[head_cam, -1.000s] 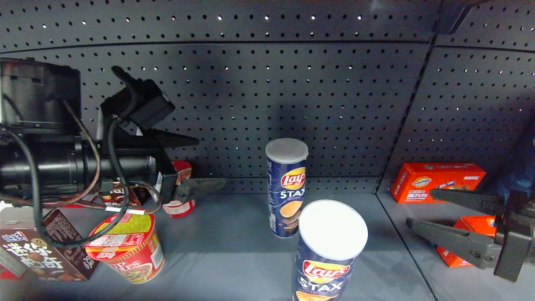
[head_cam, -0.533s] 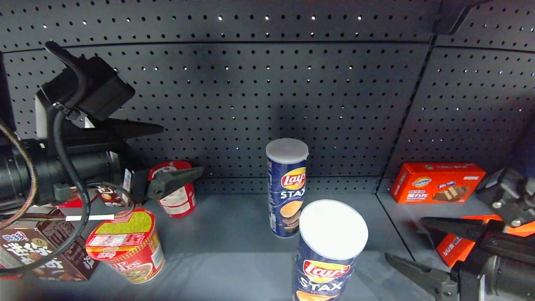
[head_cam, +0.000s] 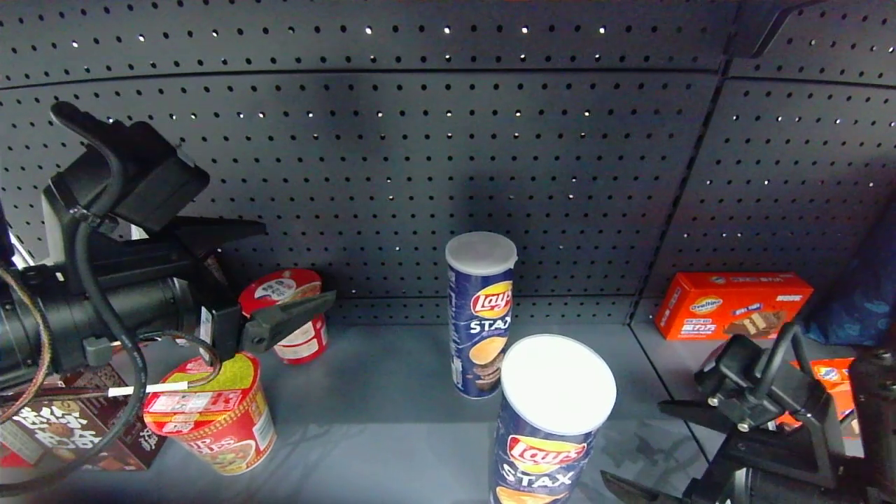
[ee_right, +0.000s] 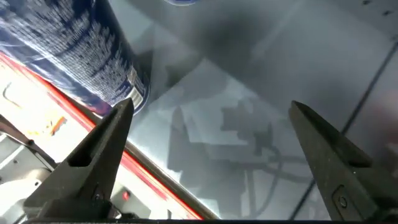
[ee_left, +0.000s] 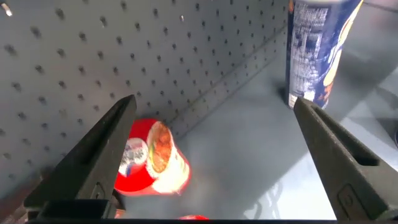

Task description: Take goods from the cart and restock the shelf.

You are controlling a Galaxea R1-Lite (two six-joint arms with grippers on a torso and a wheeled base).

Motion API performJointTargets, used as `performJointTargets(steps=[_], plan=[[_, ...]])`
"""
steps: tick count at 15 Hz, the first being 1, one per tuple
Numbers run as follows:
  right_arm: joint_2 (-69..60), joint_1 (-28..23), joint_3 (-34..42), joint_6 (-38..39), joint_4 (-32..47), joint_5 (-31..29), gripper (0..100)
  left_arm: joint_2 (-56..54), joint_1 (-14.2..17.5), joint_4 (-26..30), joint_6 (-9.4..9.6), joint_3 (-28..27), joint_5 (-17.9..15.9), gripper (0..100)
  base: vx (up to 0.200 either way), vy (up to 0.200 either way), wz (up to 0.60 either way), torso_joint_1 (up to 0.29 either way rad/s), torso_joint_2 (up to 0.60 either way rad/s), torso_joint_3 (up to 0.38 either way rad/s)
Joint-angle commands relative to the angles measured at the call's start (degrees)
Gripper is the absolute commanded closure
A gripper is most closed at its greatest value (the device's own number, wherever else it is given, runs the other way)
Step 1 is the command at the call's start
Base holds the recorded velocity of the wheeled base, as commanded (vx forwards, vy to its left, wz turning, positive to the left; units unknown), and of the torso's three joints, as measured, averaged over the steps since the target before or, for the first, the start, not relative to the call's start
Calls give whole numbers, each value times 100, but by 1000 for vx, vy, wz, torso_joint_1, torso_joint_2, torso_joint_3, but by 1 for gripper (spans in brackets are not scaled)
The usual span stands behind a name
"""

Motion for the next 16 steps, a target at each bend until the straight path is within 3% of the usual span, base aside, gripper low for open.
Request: performJointTargets(steps=[1,16], plan=[[295,49,-15,0,-17,8,0,12,6,-6,-10,44,5,0,0,0,0,0,0,0],[963,233,-305,-9,-272,157,0,214,33,-164,-10,0,-12,0,0,0,0,0,0,0]])
